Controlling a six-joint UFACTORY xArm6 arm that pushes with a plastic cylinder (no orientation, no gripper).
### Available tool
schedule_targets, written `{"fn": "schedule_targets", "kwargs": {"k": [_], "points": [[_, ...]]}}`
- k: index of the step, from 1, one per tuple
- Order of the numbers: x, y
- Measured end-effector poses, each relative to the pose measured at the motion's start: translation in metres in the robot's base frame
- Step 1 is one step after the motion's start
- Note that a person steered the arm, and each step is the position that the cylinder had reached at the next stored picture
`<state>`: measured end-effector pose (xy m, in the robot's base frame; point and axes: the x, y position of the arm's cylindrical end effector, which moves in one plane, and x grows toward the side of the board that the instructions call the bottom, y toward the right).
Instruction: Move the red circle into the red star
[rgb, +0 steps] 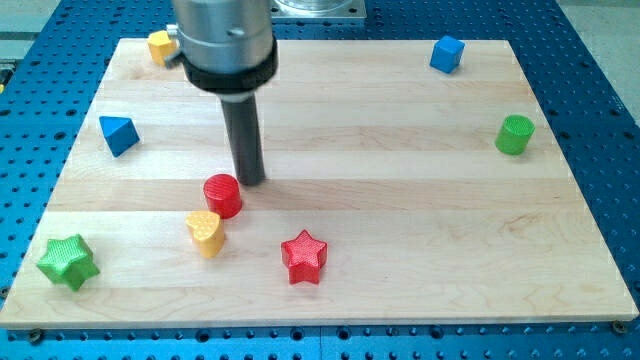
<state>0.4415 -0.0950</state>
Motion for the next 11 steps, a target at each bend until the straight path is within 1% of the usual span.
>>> {"fn": "schedule_targets", "kwargs": {"k": [1,2,3,4,5,6,7,8,9,10,11], "points": [[0.066,-0.036],[0.082,0.019],[0.052,0.008],[0.056,0.034],[0.06,0.011],[0.079,0.043],[0.063,0.034],[0.057,0.094],[0.057,0.108],[0.07,0.079],[0.083,0.072]]}}
